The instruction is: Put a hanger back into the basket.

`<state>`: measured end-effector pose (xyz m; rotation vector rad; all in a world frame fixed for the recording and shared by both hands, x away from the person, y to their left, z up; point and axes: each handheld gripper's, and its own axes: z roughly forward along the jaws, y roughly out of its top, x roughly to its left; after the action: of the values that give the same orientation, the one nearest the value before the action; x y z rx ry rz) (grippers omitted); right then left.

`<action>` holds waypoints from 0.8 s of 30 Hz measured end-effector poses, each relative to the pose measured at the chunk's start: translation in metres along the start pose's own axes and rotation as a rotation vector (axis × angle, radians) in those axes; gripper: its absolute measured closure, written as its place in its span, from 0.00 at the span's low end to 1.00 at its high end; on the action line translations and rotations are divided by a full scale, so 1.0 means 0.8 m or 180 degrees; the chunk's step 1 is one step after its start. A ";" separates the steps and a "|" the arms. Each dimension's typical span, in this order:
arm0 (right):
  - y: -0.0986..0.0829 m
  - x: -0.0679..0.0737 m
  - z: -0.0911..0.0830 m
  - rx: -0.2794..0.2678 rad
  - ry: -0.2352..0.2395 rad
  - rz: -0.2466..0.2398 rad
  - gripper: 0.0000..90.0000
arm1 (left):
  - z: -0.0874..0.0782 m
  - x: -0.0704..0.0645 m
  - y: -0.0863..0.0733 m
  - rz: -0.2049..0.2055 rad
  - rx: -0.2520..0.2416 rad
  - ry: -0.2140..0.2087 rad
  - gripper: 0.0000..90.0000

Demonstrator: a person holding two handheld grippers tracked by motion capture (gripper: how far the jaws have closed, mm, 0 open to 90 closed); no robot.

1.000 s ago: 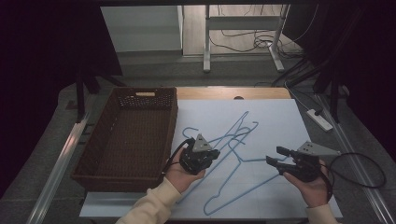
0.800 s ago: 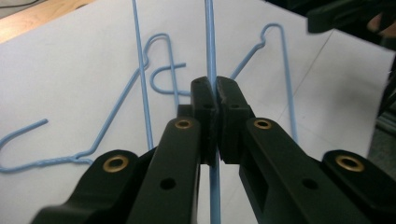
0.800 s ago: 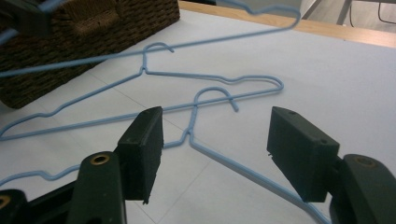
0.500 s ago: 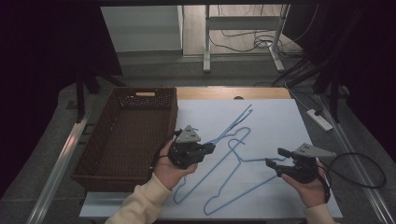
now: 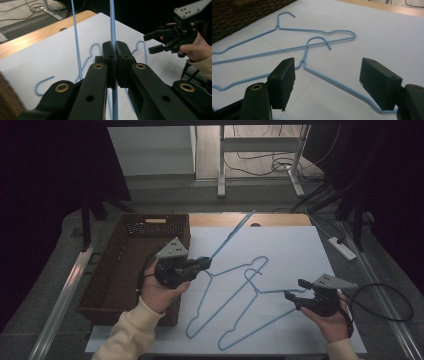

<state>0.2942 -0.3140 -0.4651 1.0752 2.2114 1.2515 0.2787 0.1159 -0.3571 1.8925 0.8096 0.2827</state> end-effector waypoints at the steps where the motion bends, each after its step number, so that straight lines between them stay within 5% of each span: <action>1: 0.000 0.000 0.001 0.0000 -0.0009 -0.0008 0.32 | 0.000 0.000 0.000 0.0000 0.0000 0.0000 0.97; 15: -0.003 0.005 0.008 0.0134 -0.0042 -0.0084 0.33 | -0.071 0.069 -0.024 -0.0241 -0.0174 0.0359 0.97; 24: -0.004 0.007 0.011 0.0167 -0.0040 -0.0109 0.33 | -0.097 0.119 -0.053 -0.0384 -0.0182 0.0344 0.97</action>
<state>0.2952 -0.3056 -0.4724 1.0574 2.2550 1.1754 0.2916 0.2440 -0.3738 1.7795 0.9744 0.3318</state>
